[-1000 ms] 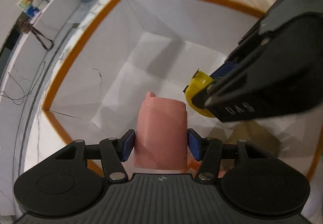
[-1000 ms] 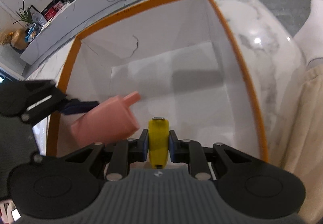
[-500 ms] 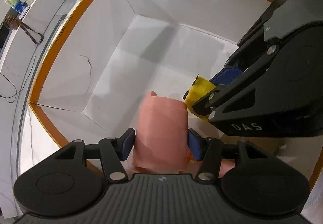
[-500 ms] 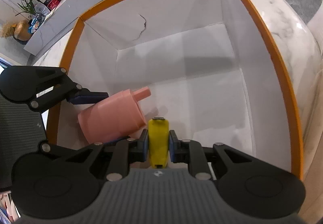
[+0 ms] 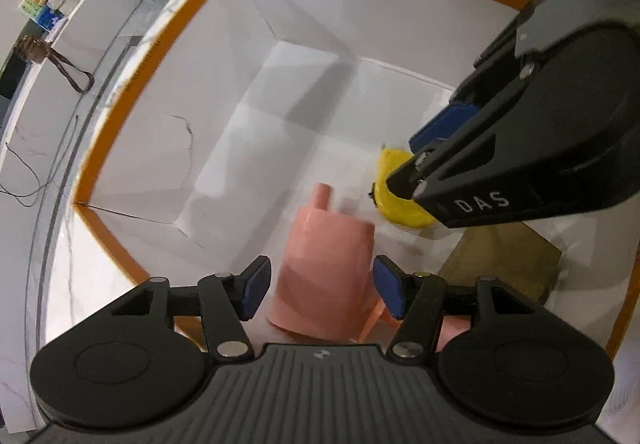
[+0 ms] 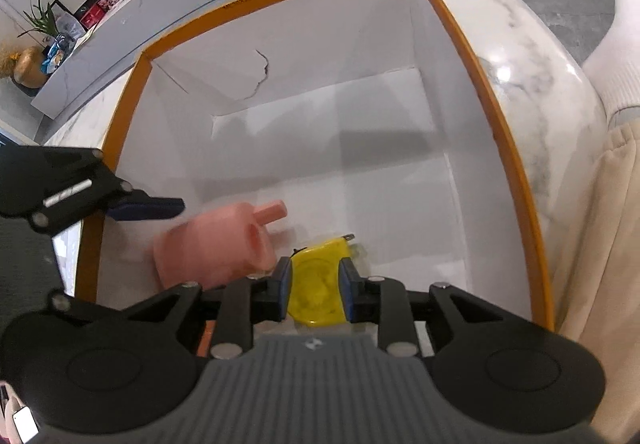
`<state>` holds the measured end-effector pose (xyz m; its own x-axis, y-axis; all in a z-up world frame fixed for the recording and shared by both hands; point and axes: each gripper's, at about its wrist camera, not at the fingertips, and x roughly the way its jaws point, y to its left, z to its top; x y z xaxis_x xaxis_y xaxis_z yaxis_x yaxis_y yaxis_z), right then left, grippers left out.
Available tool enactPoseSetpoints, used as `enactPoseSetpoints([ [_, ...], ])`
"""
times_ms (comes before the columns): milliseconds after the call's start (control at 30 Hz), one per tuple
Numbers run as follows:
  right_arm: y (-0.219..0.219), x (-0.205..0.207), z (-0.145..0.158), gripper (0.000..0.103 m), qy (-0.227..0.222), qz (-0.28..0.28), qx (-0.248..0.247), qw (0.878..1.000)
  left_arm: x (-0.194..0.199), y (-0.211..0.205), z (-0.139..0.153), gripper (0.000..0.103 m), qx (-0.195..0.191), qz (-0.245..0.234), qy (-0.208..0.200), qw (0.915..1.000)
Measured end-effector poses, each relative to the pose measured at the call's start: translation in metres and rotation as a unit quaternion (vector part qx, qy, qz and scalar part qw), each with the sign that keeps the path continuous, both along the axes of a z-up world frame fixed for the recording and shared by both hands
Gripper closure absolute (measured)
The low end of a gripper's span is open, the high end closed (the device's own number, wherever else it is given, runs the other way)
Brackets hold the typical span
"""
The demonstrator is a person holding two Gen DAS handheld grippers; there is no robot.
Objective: Organize rigid objects
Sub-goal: 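Open both tools to drop the cylinder and tape measure in the box, then move both tools back over the remaining items on the table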
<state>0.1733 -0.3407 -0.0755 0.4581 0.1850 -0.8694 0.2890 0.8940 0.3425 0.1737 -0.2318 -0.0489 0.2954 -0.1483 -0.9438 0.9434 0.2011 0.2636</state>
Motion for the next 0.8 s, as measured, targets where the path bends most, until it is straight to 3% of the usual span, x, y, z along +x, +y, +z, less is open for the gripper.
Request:
enactPoseSetpoints([
  [67,0.002,0.001,-0.003,0.083,0.005,0.005,0.000,1.000,0.001,0.001,0.002,0.048,0.003,0.000,-0.004,1.0000],
  [167,0.001,0.002,-0.006,0.083,0.012,0.000,0.000,1.000,0.004,0.000,-0.001,0.054,0.013,0.010,-0.006,0.9998],
  [300,0.002,0.005,-0.008,0.079,0.021,-0.001,-0.002,1.000,0.004,0.002,-0.001,0.055,0.002,0.011,-0.002,0.9999],
  [500,0.013,0.013,-0.009,0.079,0.027,0.021,0.021,0.999,0.000,0.006,0.009,0.055,-0.019,0.017,-0.001,0.9997],
  [800,0.022,-0.006,0.014,0.077,-0.005,0.026,-0.019,0.999,-0.012,0.025,0.043,0.055,-0.077,0.037,0.002,0.9963],
])
